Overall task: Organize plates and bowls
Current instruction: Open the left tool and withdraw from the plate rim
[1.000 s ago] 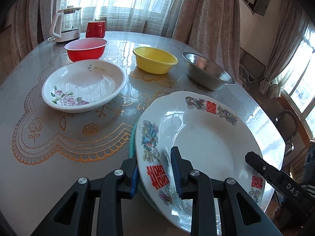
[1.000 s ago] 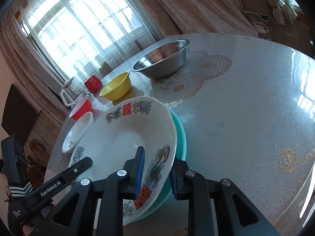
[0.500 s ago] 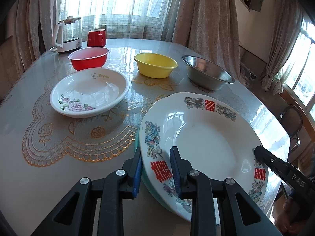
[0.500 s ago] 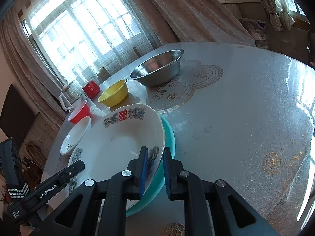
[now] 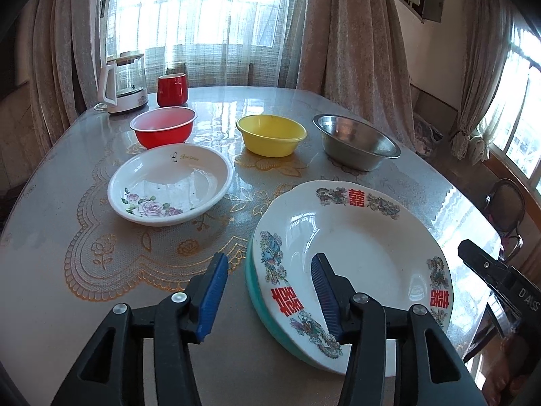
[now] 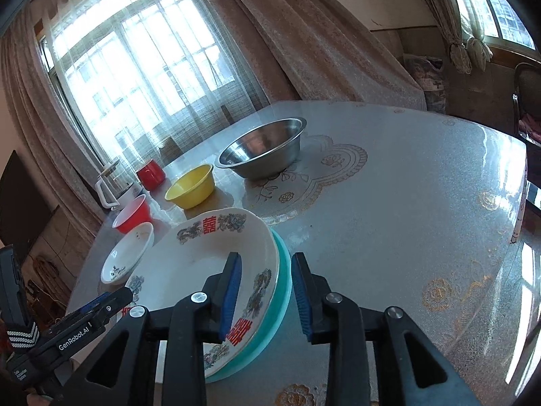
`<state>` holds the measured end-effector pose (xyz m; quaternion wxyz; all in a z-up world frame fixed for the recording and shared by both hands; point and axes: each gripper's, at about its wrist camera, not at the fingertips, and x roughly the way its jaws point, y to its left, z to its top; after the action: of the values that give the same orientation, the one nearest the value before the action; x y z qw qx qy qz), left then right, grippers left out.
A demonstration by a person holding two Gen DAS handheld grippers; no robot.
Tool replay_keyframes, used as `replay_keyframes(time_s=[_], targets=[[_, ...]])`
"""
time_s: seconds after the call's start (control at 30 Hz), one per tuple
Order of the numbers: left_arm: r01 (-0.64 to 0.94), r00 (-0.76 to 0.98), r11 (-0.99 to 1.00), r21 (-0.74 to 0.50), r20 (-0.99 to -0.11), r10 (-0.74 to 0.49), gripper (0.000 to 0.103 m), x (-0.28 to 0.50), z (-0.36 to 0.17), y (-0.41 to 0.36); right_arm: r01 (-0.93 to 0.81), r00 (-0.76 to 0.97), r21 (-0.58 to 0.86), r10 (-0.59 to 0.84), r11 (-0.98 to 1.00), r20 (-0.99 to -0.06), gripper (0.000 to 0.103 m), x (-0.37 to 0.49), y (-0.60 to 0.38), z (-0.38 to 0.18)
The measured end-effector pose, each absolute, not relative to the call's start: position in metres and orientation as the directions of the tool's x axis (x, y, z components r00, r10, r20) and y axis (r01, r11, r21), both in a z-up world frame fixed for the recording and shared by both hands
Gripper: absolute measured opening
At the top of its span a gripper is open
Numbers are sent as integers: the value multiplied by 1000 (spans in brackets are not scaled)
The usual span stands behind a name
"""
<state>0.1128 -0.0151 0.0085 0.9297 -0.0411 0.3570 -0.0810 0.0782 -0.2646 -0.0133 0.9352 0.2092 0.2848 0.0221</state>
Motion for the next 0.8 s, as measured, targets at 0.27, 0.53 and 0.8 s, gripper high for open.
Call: replay_keyframes(time_s=[0.27,0.53,0.8], targets=[[102,740,989,-110,-656,-149,66,103,13,-3,33,844,384,180,923,-506,33,71,-246,3],[28,746,989,-148,-655,-119,73,103,14,28,-39,819,346,228,938,-527,36,74,-210,7],[-62,740,985,-161,-670,-63,75,109,6,68,-101,778,295,261,950,-572,36,84,-177,7]])
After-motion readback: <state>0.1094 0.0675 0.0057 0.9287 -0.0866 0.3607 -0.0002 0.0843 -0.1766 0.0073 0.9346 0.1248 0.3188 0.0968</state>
